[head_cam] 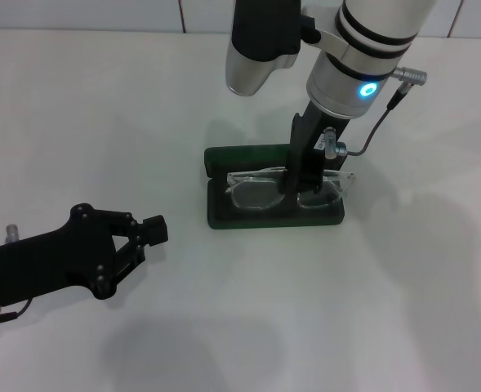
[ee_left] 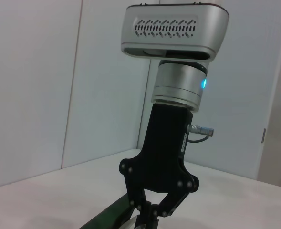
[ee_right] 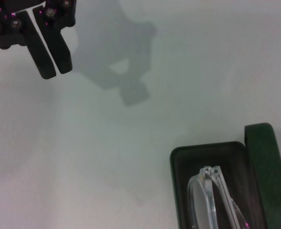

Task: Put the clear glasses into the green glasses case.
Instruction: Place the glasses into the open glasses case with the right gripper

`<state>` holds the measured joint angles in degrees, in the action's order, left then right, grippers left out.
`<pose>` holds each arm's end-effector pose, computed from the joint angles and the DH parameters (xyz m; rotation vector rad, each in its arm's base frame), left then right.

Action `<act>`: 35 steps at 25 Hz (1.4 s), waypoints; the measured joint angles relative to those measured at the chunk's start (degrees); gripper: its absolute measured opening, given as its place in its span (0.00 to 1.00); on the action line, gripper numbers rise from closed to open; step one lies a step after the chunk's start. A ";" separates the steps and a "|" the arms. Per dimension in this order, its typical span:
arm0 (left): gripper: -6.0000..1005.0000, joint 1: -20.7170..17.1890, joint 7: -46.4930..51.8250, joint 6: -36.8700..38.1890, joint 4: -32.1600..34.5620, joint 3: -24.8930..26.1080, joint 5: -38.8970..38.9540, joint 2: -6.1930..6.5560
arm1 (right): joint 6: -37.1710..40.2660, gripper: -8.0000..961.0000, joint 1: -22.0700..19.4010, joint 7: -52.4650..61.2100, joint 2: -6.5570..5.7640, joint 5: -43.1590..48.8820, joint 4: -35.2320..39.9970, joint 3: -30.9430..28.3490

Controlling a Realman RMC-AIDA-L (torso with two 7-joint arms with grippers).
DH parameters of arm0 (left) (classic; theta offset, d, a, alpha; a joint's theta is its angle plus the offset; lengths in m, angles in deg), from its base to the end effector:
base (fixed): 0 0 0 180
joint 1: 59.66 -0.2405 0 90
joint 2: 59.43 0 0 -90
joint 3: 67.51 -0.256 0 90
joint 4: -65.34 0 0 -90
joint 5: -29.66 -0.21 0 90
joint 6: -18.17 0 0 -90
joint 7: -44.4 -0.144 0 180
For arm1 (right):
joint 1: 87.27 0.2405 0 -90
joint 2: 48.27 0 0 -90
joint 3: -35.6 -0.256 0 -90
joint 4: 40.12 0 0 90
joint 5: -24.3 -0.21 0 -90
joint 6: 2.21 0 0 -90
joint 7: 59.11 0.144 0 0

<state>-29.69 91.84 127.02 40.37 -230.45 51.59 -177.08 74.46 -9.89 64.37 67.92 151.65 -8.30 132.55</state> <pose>-0.3086 0.2496 0.0028 -2.6351 -0.4509 -0.9540 0.0471 0.4030 -0.0888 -3.0051 0.0243 -0.7853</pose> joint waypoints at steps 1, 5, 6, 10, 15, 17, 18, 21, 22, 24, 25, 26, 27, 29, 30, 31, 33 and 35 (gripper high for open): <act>0.06 0.00 -0.01 0.00 0.00 0.00 0.01 0.00 | -0.03 0.08 -0.02 -0.02 0.00 0.00 0.00 0.00; 0.06 0.00 -0.02 0.00 0.00 0.00 0.02 0.00 | -0.26 0.08 -0.12 -0.38 0.00 0.00 0.00 0.00; 0.06 0.00 -0.03 0.00 0.00 0.00 0.03 0.01 | -0.31 0.08 -0.15 -0.44 0.00 0.00 0.00 0.00; 0.06 -0.01 -0.26 0.00 0.00 0.00 0.05 0.02 | -0.41 0.08 -0.24 -0.49 0.00 0.00 0.00 0.00; 0.06 -0.07 -0.60 -0.06 0.00 0.00 0.05 -0.04 | -0.49 0.08 -0.51 -0.49 0.00 -0.08 -0.01 0.00; 0.06 -0.08 -0.60 -0.13 0.00 0.00 0.05 -0.11 | -0.49 0.08 -0.65 -0.49 0.00 -0.09 -0.01 0.00; 0.06 -0.09 -0.60 -0.24 0.00 0.00 0.05 -0.16 | -0.49 0.08 -0.73 -0.49 0.00 -0.09 -0.01 0.00; 0.06 -0.09 -0.60 -0.68 0.00 0.00 -0.01 -0.32 | -0.50 0.08 -0.87 -0.49 0.00 -0.14 -0.01 0.00; 0.06 -0.09 -0.61 -0.79 0.00 0.00 -0.12 -0.38 | -0.49 0.08 -0.88 -0.52 0.00 -0.15 -0.01 0.00; 0.06 -0.05 -0.64 -0.98 0.06 0.00 -0.28 -0.48 | -0.49 0.08 -0.93 -0.73 0.00 -0.38 -0.01 0.00; 0.06 -0.04 -0.66 -1.08 0.08 0.00 -0.30 -0.54 | -0.49 0.08 -0.96 -0.89 0.00 -0.57 -0.01 0.00; 0.06 -0.03 -0.67 -1.21 0.12 0.00 -0.31 -0.59 | -0.49 0.08 -0.98 -1.05 0.00 -0.75 -0.01 0.00; 0.06 -0.02 -0.68 -1.29 0.14 0.00 -0.33 -0.64 | -0.50 0.08 -1.00 -1.17 0.00 -0.90 -0.01 0.00; 0.06 -0.01 -0.74 -1.34 0.24 0.00 -0.38 -0.70 | -0.63 0.08 -1.02 -1.27 0.00 -0.97 -0.01 0.00; 0.06 -0.01 -0.83 -1.36 0.37 0.00 -0.40 -0.71 | -0.68 0.08 -1.02 -1.31 0.00 -0.98 -0.01 0.00; 0.06 -0.01 -0.96 -1.38 0.59 0.00 -0.44 -0.74 | -0.72 0.08 -1.02 -1.33 0.00 -1.00 -0.01 0.02; 0.06 -0.04 -1.20 -1.43 0.98 0.00 -0.49 -0.75 | -0.77 0.08 -1.02 -1.36 0.00 -1.02 -0.01 0.06; 0.06 -0.06 -1.30 -1.56 1.27 0.01 -0.53 -0.74 | -0.79 0.08 -1.06 -1.37 0.00 -1.03 -0.01 0.07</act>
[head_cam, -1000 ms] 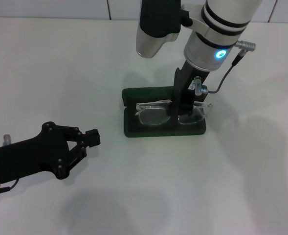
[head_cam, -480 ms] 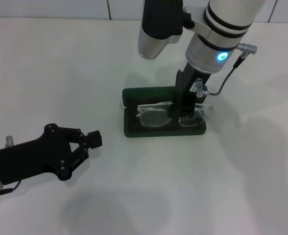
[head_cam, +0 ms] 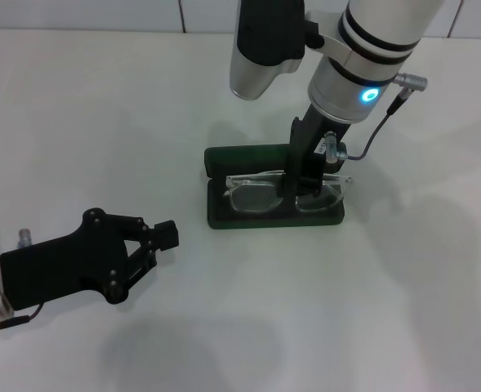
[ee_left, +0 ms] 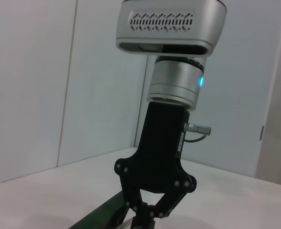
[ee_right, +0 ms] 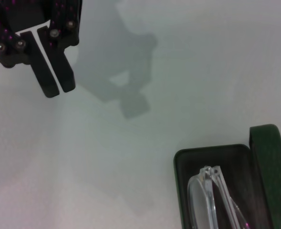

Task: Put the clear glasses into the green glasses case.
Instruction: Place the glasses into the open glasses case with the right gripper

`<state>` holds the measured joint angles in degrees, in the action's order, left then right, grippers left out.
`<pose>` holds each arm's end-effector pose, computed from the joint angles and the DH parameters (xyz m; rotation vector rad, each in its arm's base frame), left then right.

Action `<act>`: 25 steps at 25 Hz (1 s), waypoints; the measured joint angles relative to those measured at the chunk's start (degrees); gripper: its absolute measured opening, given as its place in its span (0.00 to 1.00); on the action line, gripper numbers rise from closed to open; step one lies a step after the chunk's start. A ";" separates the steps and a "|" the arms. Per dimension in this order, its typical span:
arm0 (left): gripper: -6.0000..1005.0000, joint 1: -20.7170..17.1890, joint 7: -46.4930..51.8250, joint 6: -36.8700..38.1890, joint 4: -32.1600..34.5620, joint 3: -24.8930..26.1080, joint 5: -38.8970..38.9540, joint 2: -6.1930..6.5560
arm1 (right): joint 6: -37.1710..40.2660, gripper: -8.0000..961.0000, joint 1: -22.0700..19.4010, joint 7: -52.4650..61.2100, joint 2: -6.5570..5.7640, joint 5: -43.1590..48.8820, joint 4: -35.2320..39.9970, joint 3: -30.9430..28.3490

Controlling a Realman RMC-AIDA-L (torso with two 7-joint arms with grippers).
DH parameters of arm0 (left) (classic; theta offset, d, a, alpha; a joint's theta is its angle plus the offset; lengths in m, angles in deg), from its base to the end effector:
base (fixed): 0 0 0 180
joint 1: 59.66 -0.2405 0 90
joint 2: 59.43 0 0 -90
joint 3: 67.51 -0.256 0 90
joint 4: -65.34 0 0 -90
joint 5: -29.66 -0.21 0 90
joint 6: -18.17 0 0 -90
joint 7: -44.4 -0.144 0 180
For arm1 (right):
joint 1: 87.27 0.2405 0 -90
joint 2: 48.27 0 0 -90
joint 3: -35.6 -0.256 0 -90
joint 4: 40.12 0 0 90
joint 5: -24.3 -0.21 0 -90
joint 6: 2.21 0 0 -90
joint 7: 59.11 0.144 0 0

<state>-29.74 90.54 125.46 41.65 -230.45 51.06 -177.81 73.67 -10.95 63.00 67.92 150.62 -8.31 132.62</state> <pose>-0.3063 0.2485 -0.0076 -2.6410 -0.4443 -0.9536 0.0519 0.4024 -0.0903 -3.0202 0.0206 -0.7564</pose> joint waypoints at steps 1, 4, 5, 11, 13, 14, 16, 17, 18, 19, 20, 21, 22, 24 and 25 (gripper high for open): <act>0.06 0.00 -0.01 -0.12 0.10 0.00 -0.04 0.04 | -0.01 0.08 -0.05 -0.01 0.00 0.00 0.00 0.01; 0.06 -0.01 -0.01 -0.58 0.22 0.00 -0.47 0.11 | -0.03 0.09 -0.18 -0.06 0.00 -0.02 0.00 0.02; 0.06 0.00 -0.01 -0.68 0.22 0.00 -0.55 0.11 | -0.03 0.09 -0.25 -0.09 0.00 -0.02 -0.01 0.02; 0.06 0.05 0.00 -1.19 0.23 0.00 -0.65 0.01 | -0.01 0.09 -0.36 -0.08 0.00 -0.37 -0.57 0.02; 0.06 0.05 0.00 -1.25 0.29 -0.01 -0.66 -0.03 | 0.01 0.09 -0.31 -0.08 0.00 -0.46 -0.68 0.02; 0.06 0.06 0.00 -1.26 0.33 0.00 -0.66 -0.04 | 0.03 0.09 -0.31 -0.08 0.00 -0.47 -0.69 0.02; 0.06 0.06 0.01 -1.26 0.40 0.00 -0.66 -0.04 | 0.04 0.09 -0.31 -0.10 0.00 -0.47 -0.70 0.02; 0.06 0.05 0.01 -1.26 0.42 -0.01 -0.66 -0.04 | 0.06 0.09 -0.31 -0.11 0.00 -0.47 -0.71 0.04; 0.06 0.06 0.01 -1.26 0.41 0.00 -0.66 -0.04 | 0.08 0.09 -0.31 -0.12 0.00 -0.47 -0.71 0.07; 0.06 0.06 0.01 -1.26 0.42 0.00 -0.66 -0.06 | 0.08 0.09 -0.31 -0.12 0.00 -0.47 -0.70 0.17; 0.06 0.06 0.01 -1.26 0.42 0.00 -0.66 -0.08 | 0.06 0.09 -0.30 -0.12 0.00 -0.47 -0.71 0.31; 0.06 0.06 0.01 -1.26 0.41 0.00 -0.66 -0.10 | 0.02 0.09 -0.31 -0.12 0.00 -0.47 -0.70 0.49; 0.06 0.06 0.01 -1.26 0.42 0.00 -0.66 -0.12 | 0.01 0.09 -0.32 -0.12 0.00 -0.47 -0.71 0.60; 0.06 0.05 0.01 -1.26 0.41 0.00 -0.66 -0.12 | -0.01 0.09 -0.33 -0.12 0.00 -0.45 -0.71 0.69; 0.06 0.06 0.01 -1.26 0.40 0.00 -0.66 -0.12 | -0.01 0.09 -0.33 -0.12 0.00 -0.42 -0.71 0.70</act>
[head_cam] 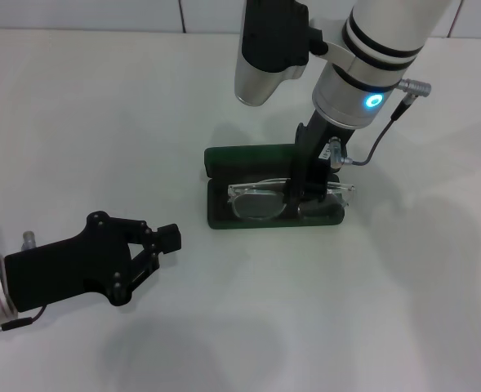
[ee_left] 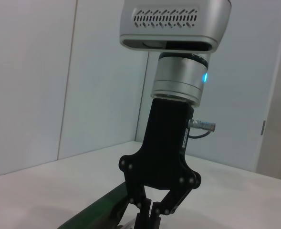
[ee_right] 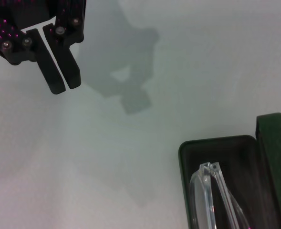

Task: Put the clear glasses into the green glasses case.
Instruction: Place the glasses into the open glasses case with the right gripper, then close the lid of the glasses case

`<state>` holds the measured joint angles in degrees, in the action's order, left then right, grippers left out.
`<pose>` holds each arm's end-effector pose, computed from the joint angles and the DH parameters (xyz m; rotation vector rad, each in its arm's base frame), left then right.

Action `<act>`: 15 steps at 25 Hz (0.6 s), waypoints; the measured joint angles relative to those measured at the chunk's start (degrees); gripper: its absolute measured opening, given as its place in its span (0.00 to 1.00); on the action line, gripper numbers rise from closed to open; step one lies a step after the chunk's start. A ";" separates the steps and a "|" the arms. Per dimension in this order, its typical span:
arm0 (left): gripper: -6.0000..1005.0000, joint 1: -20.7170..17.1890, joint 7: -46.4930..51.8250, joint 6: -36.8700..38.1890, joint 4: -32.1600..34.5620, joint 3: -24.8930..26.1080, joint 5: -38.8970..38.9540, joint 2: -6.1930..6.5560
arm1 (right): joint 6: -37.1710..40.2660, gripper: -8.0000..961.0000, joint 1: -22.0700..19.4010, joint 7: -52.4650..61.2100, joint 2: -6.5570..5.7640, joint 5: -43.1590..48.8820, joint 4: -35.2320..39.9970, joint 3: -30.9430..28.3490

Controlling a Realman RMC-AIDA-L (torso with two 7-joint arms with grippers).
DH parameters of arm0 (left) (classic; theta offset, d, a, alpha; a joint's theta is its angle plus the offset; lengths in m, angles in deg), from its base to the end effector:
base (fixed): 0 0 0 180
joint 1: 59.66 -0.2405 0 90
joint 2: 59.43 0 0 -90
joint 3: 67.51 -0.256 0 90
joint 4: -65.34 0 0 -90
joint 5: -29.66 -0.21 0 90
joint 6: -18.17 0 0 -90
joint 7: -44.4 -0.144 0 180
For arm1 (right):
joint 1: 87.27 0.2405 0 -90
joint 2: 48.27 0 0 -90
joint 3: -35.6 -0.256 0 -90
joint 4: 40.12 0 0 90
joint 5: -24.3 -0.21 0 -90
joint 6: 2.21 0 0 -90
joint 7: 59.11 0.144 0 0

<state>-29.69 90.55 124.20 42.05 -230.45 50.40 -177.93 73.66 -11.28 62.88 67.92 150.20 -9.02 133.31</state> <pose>-0.3075 0.2489 -0.0114 -2.6489 -0.4579 -0.9330 0.0580 0.4011 -0.0912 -3.0243 0.0376 -0.7738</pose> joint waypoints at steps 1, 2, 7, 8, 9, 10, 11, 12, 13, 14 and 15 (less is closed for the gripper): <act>0.06 0.00 0.00 0.00 0.00 0.00 0.00 0.00 | 0.00 0.09 0.00 0.00 0.00 0.03 0.00 0.01; 0.06 0.00 0.00 0.00 -0.01 0.00 0.00 0.00 | -0.01 0.09 0.00 0.00 0.00 0.04 0.00 0.02; 0.06 0.00 0.00 -0.03 -0.01 0.00 -0.01 0.02 | -0.08 0.10 0.01 0.12 0.00 0.40 0.16 0.03; 0.06 0.00 0.00 -0.03 -0.01 0.00 -0.02 0.02 | -0.12 0.10 0.01 0.16 0.00 0.44 0.26 0.03; 0.06 0.00 0.00 -0.03 -0.01 0.00 -0.02 0.02 | -0.16 0.10 -0.03 0.18 0.00 0.45 0.39 0.03; 0.06 0.00 0.00 -0.04 -0.01 0.00 -0.03 0.02 | -0.20 0.10 -0.06 0.19 0.00 0.47 0.50 0.03; 0.06 0.00 0.00 -0.04 -0.01 0.00 -0.03 0.02 | -0.22 0.10 -0.07 0.20 0.00 0.49 0.56 0.03; 0.06 0.00 0.00 -0.04 -0.01 0.00 -0.04 0.02 | -0.22 0.10 -0.07 0.20 0.00 0.51 0.57 0.03; 0.06 0.00 0.00 -0.04 -0.01 0.00 -0.04 0.03 | -0.22 0.10 -0.06 0.20 0.00 0.54 0.60 0.02; 0.06 0.00 0.00 -0.04 -0.01 0.00 -0.05 0.02 | -0.22 0.10 -0.02 0.21 0.00 0.56 0.62 0.03; 0.06 0.00 0.00 -0.04 -0.01 0.00 -0.06 0.02 | -0.22 0.10 0.02 0.21 0.00 0.57 0.62 0.03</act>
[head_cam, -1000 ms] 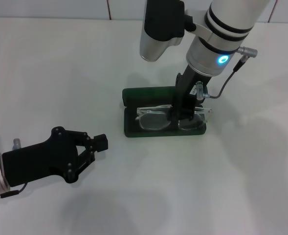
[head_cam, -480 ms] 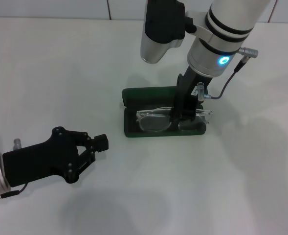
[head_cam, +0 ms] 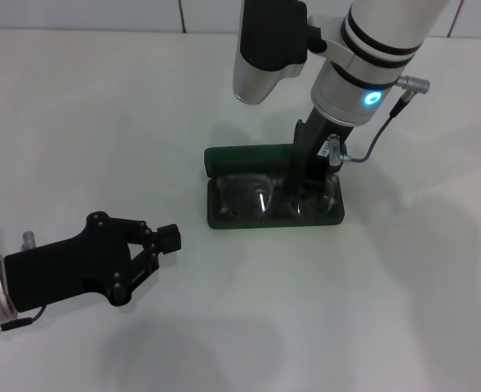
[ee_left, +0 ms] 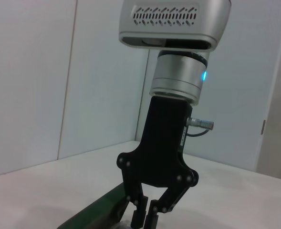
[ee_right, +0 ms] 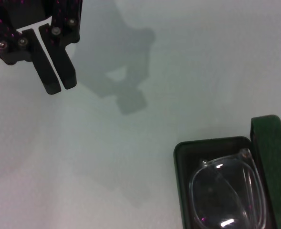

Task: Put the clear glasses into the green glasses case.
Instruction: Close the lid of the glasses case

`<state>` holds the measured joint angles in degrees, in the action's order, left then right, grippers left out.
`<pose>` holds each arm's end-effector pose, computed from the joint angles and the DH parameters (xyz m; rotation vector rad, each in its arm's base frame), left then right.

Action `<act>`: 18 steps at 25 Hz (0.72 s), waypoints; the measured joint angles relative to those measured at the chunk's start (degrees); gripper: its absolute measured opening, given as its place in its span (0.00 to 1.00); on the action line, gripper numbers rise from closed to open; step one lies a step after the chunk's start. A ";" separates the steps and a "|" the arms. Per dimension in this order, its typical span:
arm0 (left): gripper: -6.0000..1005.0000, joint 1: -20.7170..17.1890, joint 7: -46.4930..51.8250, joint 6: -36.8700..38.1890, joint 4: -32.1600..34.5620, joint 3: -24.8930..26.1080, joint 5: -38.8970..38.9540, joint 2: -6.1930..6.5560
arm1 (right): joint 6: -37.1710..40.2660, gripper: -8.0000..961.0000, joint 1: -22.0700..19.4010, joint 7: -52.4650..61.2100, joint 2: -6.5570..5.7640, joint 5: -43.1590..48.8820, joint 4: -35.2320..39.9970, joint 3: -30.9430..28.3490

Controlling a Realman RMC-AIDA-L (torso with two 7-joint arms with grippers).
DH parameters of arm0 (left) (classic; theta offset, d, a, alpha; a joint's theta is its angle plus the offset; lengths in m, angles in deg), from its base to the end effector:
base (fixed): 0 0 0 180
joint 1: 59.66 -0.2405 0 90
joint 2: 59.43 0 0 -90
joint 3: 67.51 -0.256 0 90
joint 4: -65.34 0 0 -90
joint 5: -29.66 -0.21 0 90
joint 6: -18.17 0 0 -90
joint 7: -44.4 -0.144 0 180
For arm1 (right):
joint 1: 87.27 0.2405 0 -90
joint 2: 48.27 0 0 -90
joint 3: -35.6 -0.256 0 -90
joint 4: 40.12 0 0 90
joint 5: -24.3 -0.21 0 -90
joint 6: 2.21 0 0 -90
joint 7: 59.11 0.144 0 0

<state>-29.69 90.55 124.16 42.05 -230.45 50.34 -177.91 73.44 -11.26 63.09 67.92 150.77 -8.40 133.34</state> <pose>-0.3077 0.2489 -0.0114 -2.6497 -0.4584 -0.9312 0.0559 0.4022 -0.0908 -3.0137 0.0208 -0.7736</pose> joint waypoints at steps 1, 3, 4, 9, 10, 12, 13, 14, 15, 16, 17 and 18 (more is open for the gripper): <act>0.06 0.00 0.00 0.00 0.00 0.00 -0.01 0.00 | 0.00 0.10 0.05 0.00 0.00 0.01 0.01 0.00; 0.06 0.00 0.00 0.00 0.00 0.00 -0.02 0.00 | 0.00 0.10 0.08 0.01 0.00 0.01 0.07 0.00; 0.06 0.00 0.00 0.00 0.00 0.00 -0.03 0.00 | 0.02 0.10 0.09 0.02 0.00 0.02 0.14 0.00; 0.06 -0.28 0.00 0.09 0.00 0.00 -0.03 0.21 | 0.45 0.10 -0.38 0.20 0.00 0.11 2.40 -0.04; 0.06 -0.37 0.03 0.15 0.00 0.00 -0.03 0.31 | 0.58 0.10 -0.65 0.44 0.00 0.12 3.25 -0.07; 0.06 -0.52 0.22 0.27 0.00 0.00 0.06 0.55 | 1.10 0.10 -1.88 0.98 -0.01 0.16 5.82 -0.18; 0.06 -0.48 0.29 0.30 0.00 0.00 0.13 0.62 | 1.81 0.10 -3.10 1.51 -0.06 0.36 7.90 -0.28; 0.06 -0.29 0.41 0.35 0.00 0.00 0.26 0.73 | 2.85 0.10 -4.83 2.34 -0.17 0.92 10.61 -0.65; 0.06 -0.05 0.47 0.38 0.00 0.01 0.40 0.82 | 3.49 0.10 -6.03 2.96 -0.25 1.46 12.32 -0.88; 0.06 0.27 0.65 0.43 0.01 0.00 0.51 0.93 | 4.97 0.10 -8.84 4.11 -0.32 3.39 16.72 -1.79; 0.06 0.68 0.98 0.48 0.00 0.00 0.75 1.11 | 6.27 0.10 -11.88 4.97 -0.31 5.43 21.13 -2.74; 0.06 1.12 1.48 0.52 0.00 0.01 1.05 1.31 | 7.31 0.10 -14.46 5.57 -0.27 7.26 24.36 -3.42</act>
<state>-28.56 92.03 124.68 42.04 -230.45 51.39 -176.60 80.74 -25.72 68.66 67.65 158.03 15.96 129.92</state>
